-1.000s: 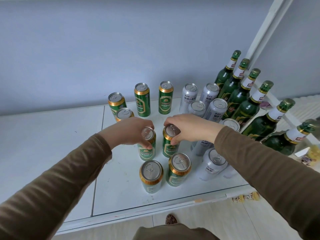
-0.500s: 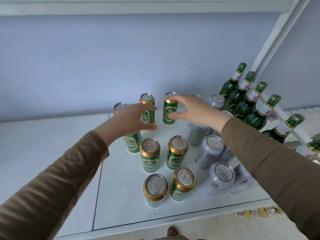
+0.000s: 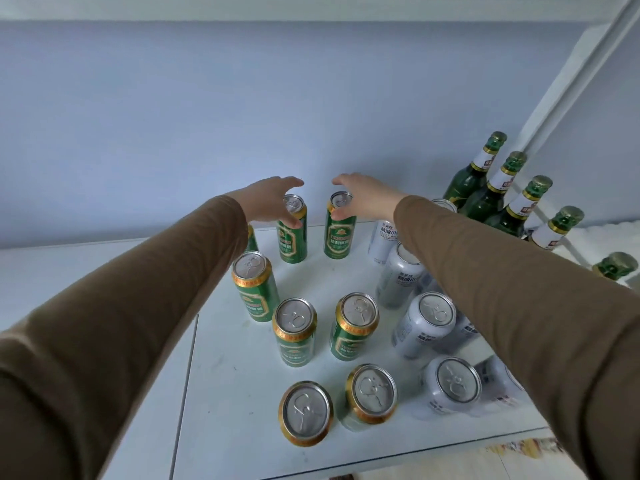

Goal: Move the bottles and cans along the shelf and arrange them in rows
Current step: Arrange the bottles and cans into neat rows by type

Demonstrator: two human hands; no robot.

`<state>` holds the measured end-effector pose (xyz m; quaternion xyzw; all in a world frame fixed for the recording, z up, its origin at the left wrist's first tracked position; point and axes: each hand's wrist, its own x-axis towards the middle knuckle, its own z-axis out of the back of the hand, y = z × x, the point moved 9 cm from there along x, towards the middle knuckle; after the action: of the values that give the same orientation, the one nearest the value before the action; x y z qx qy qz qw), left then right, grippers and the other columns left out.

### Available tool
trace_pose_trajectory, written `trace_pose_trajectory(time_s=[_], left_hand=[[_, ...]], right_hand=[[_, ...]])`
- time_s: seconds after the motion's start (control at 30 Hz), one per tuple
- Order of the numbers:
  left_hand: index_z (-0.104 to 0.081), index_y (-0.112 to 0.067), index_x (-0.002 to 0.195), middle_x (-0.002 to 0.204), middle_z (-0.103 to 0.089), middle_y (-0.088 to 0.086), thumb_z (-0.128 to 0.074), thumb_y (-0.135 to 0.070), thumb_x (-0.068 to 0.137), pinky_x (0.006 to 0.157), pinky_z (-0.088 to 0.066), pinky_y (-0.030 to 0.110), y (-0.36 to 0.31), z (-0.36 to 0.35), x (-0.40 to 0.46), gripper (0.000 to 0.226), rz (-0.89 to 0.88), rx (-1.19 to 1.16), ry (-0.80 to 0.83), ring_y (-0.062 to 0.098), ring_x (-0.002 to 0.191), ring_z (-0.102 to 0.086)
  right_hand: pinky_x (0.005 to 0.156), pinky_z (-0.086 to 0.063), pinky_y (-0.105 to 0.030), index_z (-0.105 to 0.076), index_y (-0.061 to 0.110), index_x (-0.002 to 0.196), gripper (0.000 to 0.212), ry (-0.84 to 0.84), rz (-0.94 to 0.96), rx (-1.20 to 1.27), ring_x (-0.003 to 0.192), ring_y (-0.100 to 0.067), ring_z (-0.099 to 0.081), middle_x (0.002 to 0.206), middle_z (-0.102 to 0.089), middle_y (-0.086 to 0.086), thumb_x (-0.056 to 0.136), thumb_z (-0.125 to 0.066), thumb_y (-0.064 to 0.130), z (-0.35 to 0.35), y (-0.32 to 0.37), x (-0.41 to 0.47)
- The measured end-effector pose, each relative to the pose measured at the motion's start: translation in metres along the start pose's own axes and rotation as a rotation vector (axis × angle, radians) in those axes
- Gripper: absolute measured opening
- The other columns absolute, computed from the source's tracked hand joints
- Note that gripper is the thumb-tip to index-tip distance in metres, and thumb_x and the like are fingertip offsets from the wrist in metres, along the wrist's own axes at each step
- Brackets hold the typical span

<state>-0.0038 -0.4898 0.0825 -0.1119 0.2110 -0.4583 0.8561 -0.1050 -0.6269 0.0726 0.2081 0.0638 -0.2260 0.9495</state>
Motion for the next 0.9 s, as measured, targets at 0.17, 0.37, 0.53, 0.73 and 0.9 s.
trace_pose_trajectory(time_s=[0.17,0.37,0.53,0.73,0.9], left_hand=[[-0.046,-0.028,0.148,0.148,-0.050,0.002,-0.084,-0.021,0.078,0.108,-0.039,0.038,0.004,-0.008,0.019,0.080,0.007,0.021,0.076,0.027,0.133,-0.046],[-0.057,-0.026,0.129,0.126,-0.061,0.000,-0.086,-0.024,0.075,0.091,-0.044,0.034,0.007,-0.009,0.023,0.061,-0.017,0.032,0.047,0.023,0.112,-0.053],[-0.059,-0.030,0.116,0.112,-0.060,-0.004,-0.086,-0.036,0.072,0.076,-0.040,0.032,0.013,-0.010,0.002,0.052,0.024,-0.013,-0.014,0.023,0.102,-0.054],[-0.058,-0.031,0.105,0.100,-0.062,-0.007,-0.082,-0.061,0.066,0.076,-0.046,0.034,0.003,-0.009,-0.039,0.054,0.032,0.088,-0.081,0.021,0.096,-0.058],[-0.054,-0.030,0.105,0.097,-0.060,-0.009,-0.074,-0.070,0.069,0.074,-0.039,0.035,-0.018,-0.015,-0.065,0.057,0.033,0.220,-0.081,0.020,0.092,-0.056]], right_hand=[[0.107,-0.043,-0.042,-0.036,0.019,0.153,0.081,0.093,-0.003,-0.037,0.133,-0.032,-0.048,0.152,-0.044,-0.010,0.085,-0.079,0.033,-0.014,-0.005,0.015],[0.095,-0.049,-0.039,-0.050,0.017,0.138,0.060,0.062,0.022,-0.072,0.118,-0.032,-0.057,0.135,-0.058,-0.011,0.085,-0.077,0.025,-0.015,-0.003,0.015],[0.092,-0.049,-0.037,-0.052,0.020,0.135,0.061,0.065,0.050,-0.101,0.114,-0.031,-0.057,0.133,-0.060,-0.009,0.082,-0.081,0.029,-0.017,0.002,-0.009],[0.083,-0.042,-0.032,-0.051,0.024,0.136,0.061,0.115,0.079,-0.119,0.114,-0.026,-0.057,0.133,-0.060,-0.003,0.084,-0.079,0.035,-0.022,0.011,-0.054],[0.089,-0.046,-0.035,-0.051,0.024,0.136,0.061,0.136,0.078,-0.119,0.114,-0.026,-0.057,0.133,-0.061,-0.004,0.084,-0.079,0.039,-0.029,0.018,-0.082]])
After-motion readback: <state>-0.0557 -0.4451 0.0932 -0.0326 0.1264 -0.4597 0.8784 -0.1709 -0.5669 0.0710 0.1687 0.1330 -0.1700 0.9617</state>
